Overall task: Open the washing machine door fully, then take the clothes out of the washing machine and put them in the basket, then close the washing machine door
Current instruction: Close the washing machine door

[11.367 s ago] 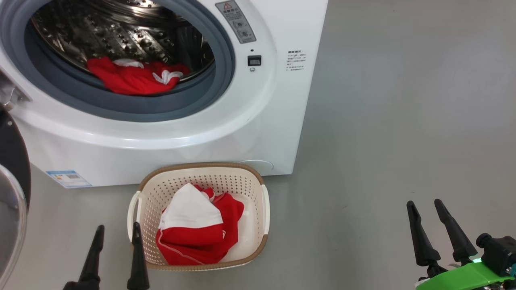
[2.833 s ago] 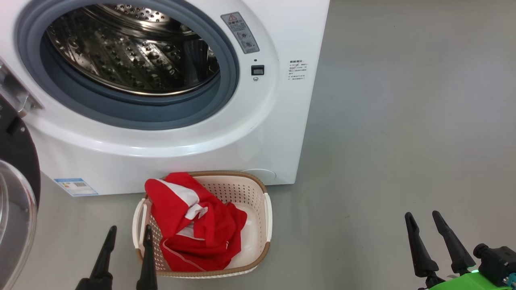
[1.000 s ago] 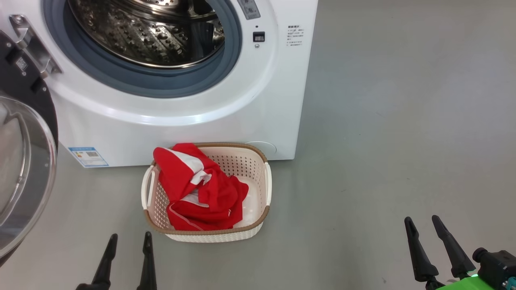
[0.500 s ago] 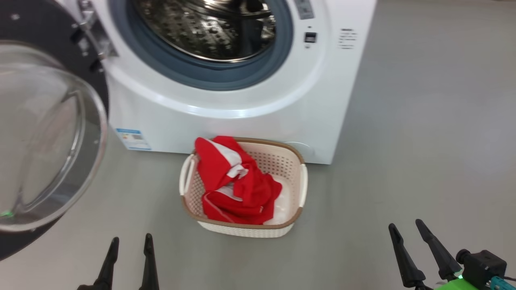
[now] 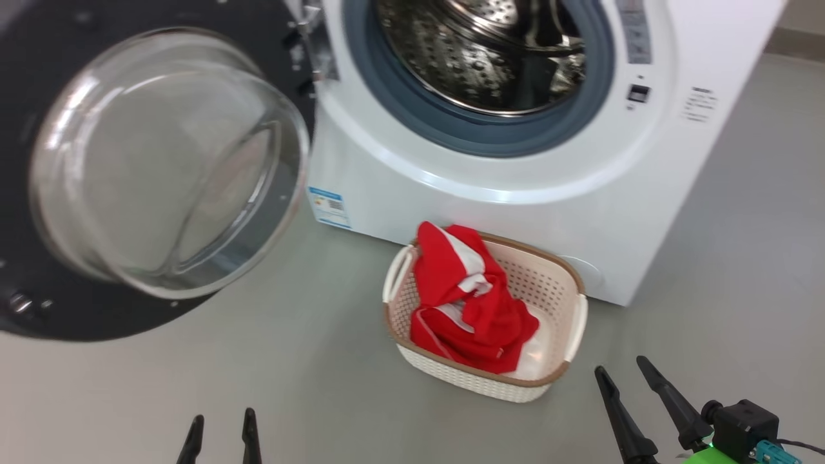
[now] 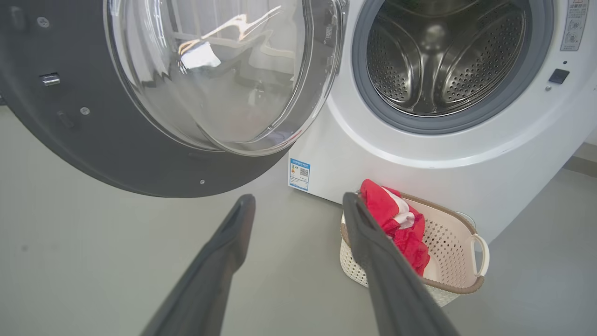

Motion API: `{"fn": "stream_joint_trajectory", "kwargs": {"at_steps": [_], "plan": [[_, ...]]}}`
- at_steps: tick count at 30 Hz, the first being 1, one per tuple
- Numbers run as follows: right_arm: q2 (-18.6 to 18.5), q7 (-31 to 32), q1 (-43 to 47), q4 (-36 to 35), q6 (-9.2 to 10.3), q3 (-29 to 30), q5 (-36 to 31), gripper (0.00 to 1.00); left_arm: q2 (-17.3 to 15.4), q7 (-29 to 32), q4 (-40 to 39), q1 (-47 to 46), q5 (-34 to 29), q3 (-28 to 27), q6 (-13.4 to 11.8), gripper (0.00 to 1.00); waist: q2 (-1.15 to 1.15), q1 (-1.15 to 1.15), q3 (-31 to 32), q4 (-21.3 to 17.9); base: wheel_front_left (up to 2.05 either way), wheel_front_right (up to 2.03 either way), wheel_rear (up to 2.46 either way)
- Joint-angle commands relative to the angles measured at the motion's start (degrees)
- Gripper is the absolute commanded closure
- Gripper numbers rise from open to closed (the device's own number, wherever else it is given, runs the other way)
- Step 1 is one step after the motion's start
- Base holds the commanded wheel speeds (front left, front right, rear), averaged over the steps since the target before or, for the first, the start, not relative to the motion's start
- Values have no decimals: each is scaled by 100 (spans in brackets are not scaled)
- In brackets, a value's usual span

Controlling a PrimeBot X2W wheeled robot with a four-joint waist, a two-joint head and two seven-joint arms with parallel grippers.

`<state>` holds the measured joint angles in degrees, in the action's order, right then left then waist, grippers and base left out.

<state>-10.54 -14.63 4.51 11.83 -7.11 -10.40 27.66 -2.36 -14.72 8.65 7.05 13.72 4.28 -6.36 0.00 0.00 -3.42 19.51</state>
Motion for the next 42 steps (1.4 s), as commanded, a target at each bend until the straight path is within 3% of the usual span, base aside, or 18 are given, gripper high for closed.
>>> {"fn": "stream_joint_trajectory", "kwargs": {"at_steps": [1,6,22,23,24,25,26,33,42], "plan": [[-87,-37,-145,-106,-37,-154,26,0,-52,-28,-92,-41,25,-150,-14,0,0,0,251,538,0,0,0],[-40,-37,-162,-78,-37,-289,31,0,-52,-28,-60,52,62,-154,-35,0,0,0,315,787,0,0,0],[-68,-37,-330,24,-37,-608,114,0,-52,-28,-249,190,236,-329,-136,0,0,0,352,830,0,0,0],[-65,-37,-316,19,-37,-585,114,0,-52,-28,-322,167,280,-358,-136,23,0,0,349,825,0,0,0],[-60,-37,-303,18,-37,-564,112,0,-52,-28,-372,149,319,-385,-125,61,0,0,350,822,0,0,0],[-54,-37,-288,14,-37,-545,109,0,-52,-28,-433,128,353,-423,-110,85,0,0,347,820,0,0,0],[-49,-37,-271,8,-37,-525,103,0,-52,-28,-503,101,359,-474,-94,100,0,0,343,817,0,0,0],[24,-37,-109,-66,-37,-318,55,0,-71,-28,-1280,-477,-147,-1195,298,100,0,0,288,797,0,0,0],[45,-37,-134,-144,-37,-179,2,0,-741,-28,-1582,-2034,-224,-2640,960,100,0,0,77,512,0,0,0]]}}
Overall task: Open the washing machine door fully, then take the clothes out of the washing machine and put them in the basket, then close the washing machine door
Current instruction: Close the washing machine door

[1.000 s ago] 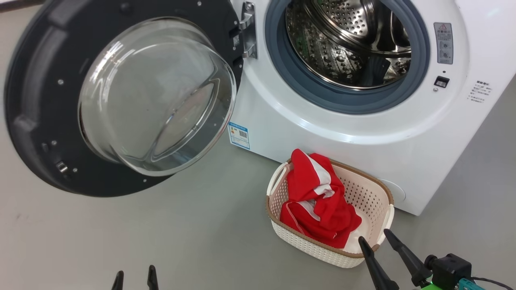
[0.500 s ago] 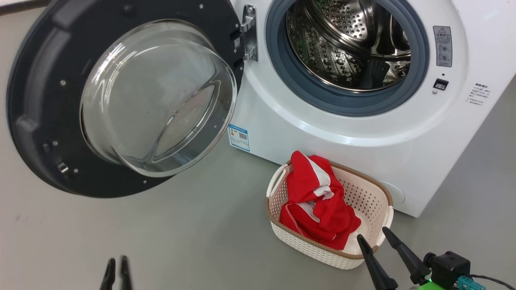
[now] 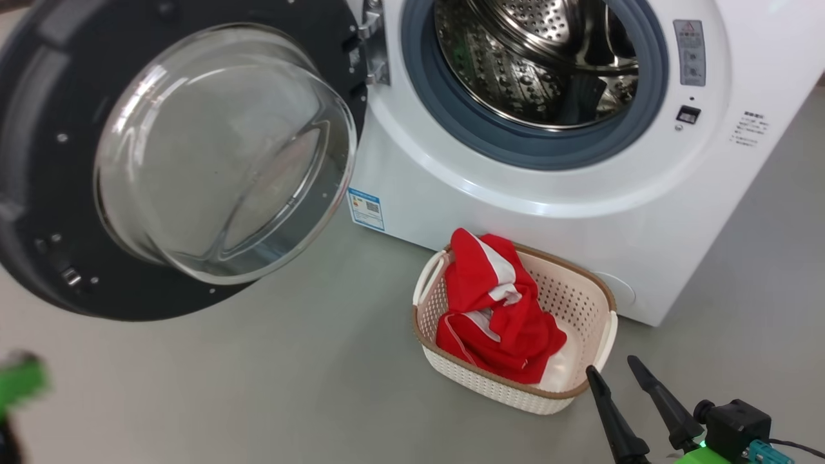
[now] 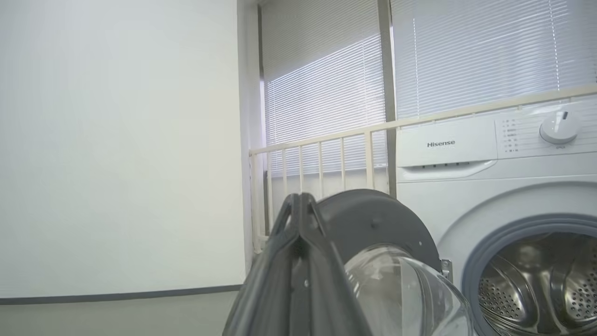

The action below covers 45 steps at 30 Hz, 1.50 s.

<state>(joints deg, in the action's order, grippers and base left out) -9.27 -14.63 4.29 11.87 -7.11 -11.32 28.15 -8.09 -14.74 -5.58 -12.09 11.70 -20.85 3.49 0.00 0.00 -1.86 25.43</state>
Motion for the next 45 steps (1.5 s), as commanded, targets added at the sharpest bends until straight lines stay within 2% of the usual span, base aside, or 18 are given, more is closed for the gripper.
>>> {"fn": "stream_joint_trajectory", "kwargs": {"at_steps": [1,6,11,17,21,25,31,39,45], "plan": [[-93,-37,-127,-155,-37,-72,-51,0,-275,-26,-80,-359,44,-305,52,100,0,0,-116,-121,0,0,0],[-155,-37,-212,-205,-37,-9,-71,0,-764,-26,646,-1612,716,-1001,315,100,0,0,-345,-292,0,0,0],[-208,-37,-341,-244,-37,35,-79,0,-1389,15,1986,-2486,1275,-1220,379,100,0,0,-588,-463,0,0,0],[-224,-37,-453,-266,-37,47,-81,0,-2155,960,3845,-3263,2148,-1280,395,100,0,0,-795,-609,0,0,0],[-215,-37,-481,-274,-37,59,-88,0,-2470,1584,4698,-3596,2426,-1233,397,100,0,0,-876,-639,0,0,0],[-208,-37,-492,-263,-37,27,-90,0,-2662,2298,5312,-3730,2585,-1059,398,100,0,0,-913,-635,0,0,0],[-230,-37,-485,-237,-37,-87,-70,0,-2712,3144,5843,-3785,2840,-952,399,100,0,0,-886,-608,0,0,0],[-272,-37,-489,-225,-37,-148,-41,0,-2601,3784,5696,-3595,3261,-657,399,100,0,0,-836,-646,0,0,0],[-291,-37,-482,-239,-37,-135,-34,0,-2615,3982,5502,-3389,3452,-485,399,100,0,0,-837,-712,0,0,0]]}}
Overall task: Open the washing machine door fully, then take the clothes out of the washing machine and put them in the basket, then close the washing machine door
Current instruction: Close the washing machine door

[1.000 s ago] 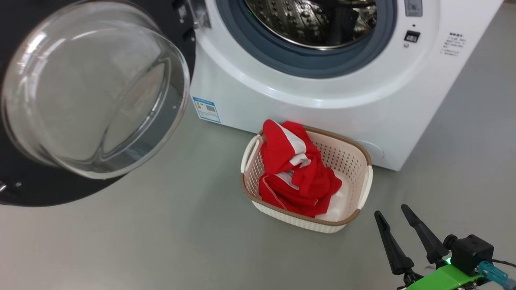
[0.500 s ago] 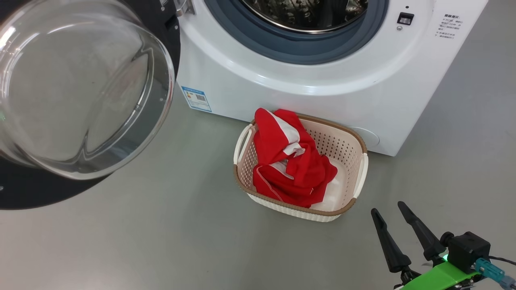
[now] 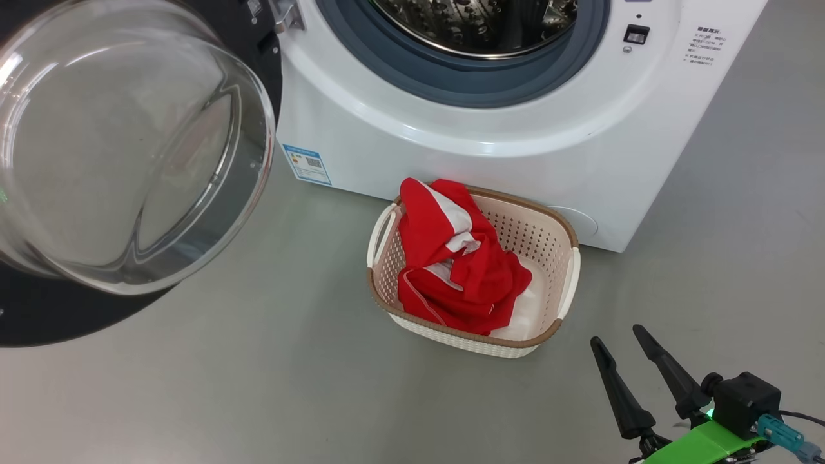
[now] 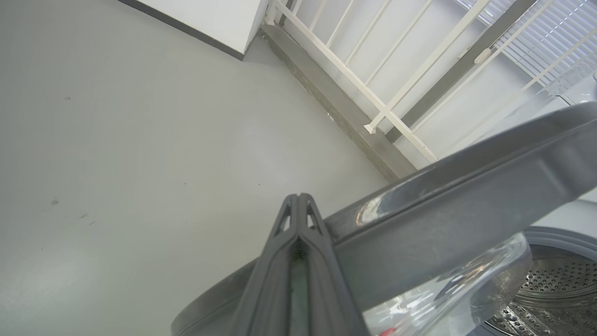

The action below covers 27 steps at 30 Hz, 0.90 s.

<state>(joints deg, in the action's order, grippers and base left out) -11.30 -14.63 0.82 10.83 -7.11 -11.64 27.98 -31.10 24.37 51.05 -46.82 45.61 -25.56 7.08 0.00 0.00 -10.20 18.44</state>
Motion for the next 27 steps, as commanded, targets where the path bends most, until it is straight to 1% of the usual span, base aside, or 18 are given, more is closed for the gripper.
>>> {"fn": "stream_joint_trajectory", "kwargs": {"at_steps": [1,10,19,27], "plan": [[-88,-37,-128,-139,-37,-97,-18,0,-322,78,-184,115,96,-4,40,100,0,0,-5,-24,0,0,0],[-30,-37,-59,-136,-37,-17,-33,0,-311,455,-742,450,682,309,40,100,0,0,34,-58,0,0,0],[28,-37,-11,-116,-37,25,-37,0,-380,828,-1567,960,1280,831,40,100,0,0,197,10,0,0,0],[51,-37,53,-105,-37,52,-32,0,-478,785,-2435,1467,1831,1172,40,100,0,0,337,21,0,0,0]]}}
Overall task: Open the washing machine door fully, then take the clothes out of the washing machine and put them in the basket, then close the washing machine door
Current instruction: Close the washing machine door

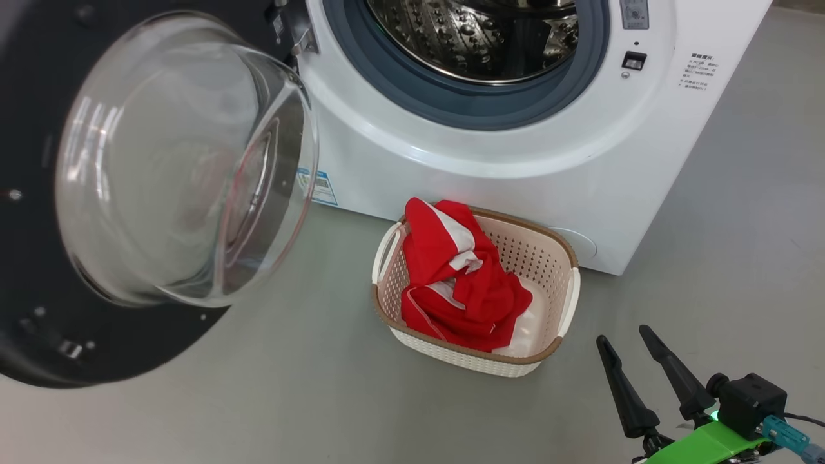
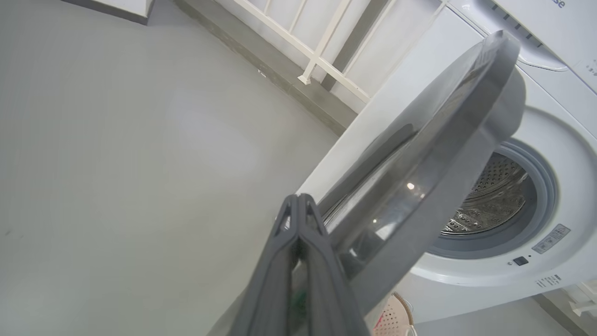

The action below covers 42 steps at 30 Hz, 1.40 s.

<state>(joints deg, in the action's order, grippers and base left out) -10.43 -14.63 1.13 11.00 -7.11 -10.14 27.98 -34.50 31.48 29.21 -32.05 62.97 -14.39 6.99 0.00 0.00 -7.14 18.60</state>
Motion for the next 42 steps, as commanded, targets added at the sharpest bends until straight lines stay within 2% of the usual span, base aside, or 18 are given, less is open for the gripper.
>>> {"fn": "stream_joint_trajectory", "kwargs": {"at_steps": [1,14,26,33,42], "plan": [[-29,-37,38,-120,-37,-94,-31,0,-143,75,-360,60,166,106,49,100,0,0,49,6,0,0,0],[-2,-37,67,-126,-37,-68,-48,0,-375,-42,-2030,730,967,1041,49,100,0,0,108,-13,0,0,0],[20,-37,5,-126,-37,-48,-38,0,-362,-514,-2932,733,1146,2003,49,100,0,0,103,-142,0,0,0],[37,-37,31,-112,-37,-68,-36,0,-355,-834,-3067,634,1198,2440,49,100,0,0,159,-217,0,0,0],[70,-37,97,-91,-37,-74,-42,0,-535,-1243,-2705,708,1211,2720,49,100,0,0,271,-244,0,0,0]]}}
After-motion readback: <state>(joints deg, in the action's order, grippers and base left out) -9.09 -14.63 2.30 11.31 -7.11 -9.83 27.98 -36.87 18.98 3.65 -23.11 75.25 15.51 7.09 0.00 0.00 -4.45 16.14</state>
